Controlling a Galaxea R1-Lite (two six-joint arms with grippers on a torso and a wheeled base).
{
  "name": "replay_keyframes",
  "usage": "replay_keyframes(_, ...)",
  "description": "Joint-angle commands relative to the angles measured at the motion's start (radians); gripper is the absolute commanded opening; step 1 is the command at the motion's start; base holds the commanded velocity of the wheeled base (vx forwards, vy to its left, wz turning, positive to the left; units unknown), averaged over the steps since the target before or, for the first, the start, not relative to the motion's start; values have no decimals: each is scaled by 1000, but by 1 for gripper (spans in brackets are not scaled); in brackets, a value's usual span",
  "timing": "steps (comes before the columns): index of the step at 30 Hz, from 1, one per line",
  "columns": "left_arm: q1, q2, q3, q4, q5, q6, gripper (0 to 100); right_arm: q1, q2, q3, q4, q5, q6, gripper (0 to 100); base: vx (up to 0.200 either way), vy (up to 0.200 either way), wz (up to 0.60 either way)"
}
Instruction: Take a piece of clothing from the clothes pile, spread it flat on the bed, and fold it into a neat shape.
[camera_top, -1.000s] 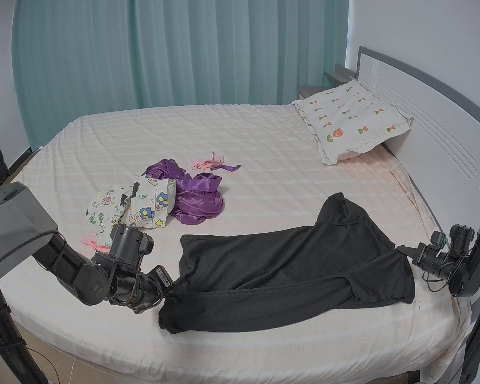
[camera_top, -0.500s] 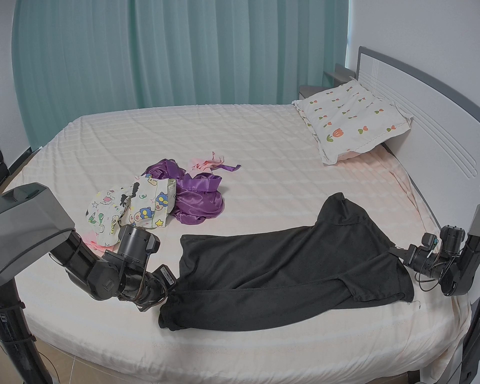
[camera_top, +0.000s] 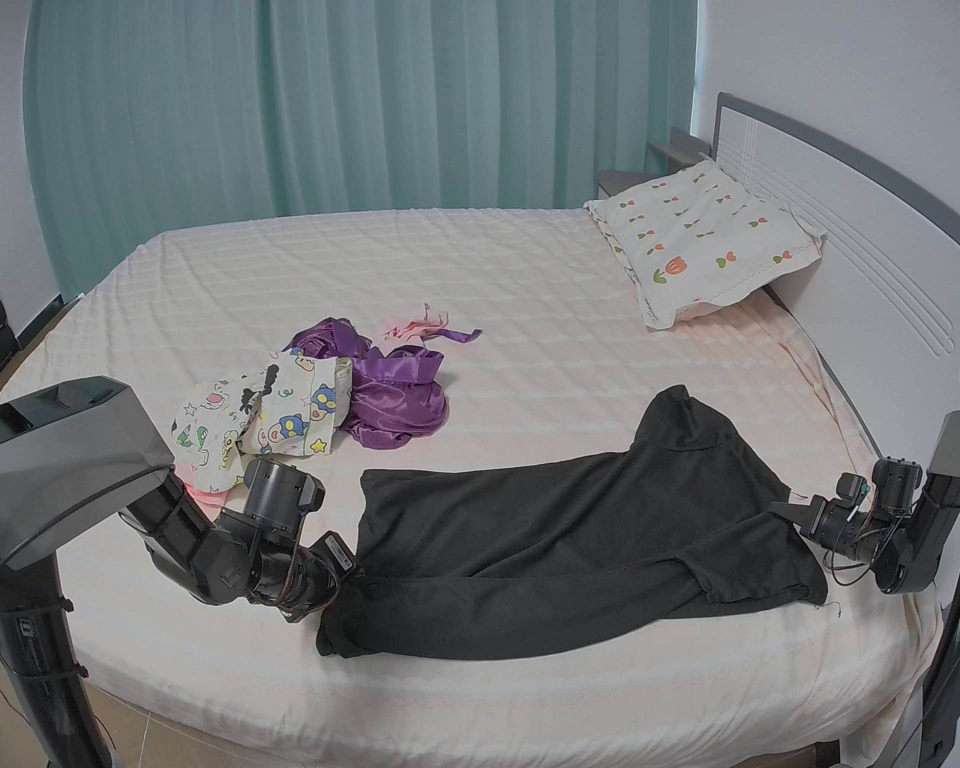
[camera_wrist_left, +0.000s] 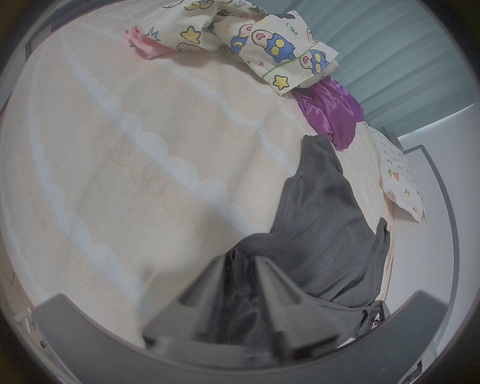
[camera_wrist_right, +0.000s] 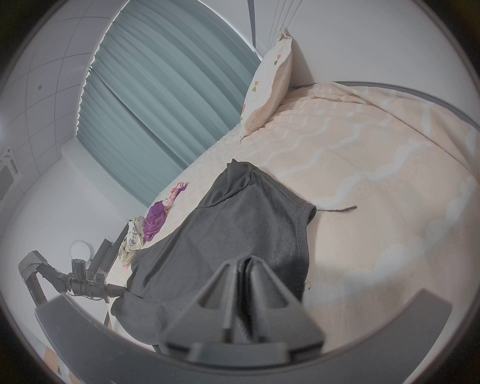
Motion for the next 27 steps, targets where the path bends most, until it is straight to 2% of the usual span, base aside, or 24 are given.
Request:
replay_keyframes(1,0,3,3,0,0,-2,100,3,3,5,-2,1,0,100,0,0,0)
replay_keyframes(8,7,-75,46,2,3,1,100,-19,-57,19,-14,1,6,100,0,0,0)
replay_keyframes(12,42,-189,83,2,-2,4,100,-28,-149,62,-15,-1,64,100,0,0,0)
replay_keyframes(21,111,-338,115,2,-66,-3,100,23,-275,223,-17,1,107,100,0,0,0)
replay_keyframes(23,112,-344,126,2,-66,-16,100,30,-275,234,-18,1,112,100,0,0,0)
replay_keyframes(25,112,-362,149,0,-75,-69,100,38,-272,251,-28,1,113,100,0,0,0)
replay_keyframes(27,111,-379,178,-3,-120,-126,100,40,-276,268,-32,1,116,100,0,0,0)
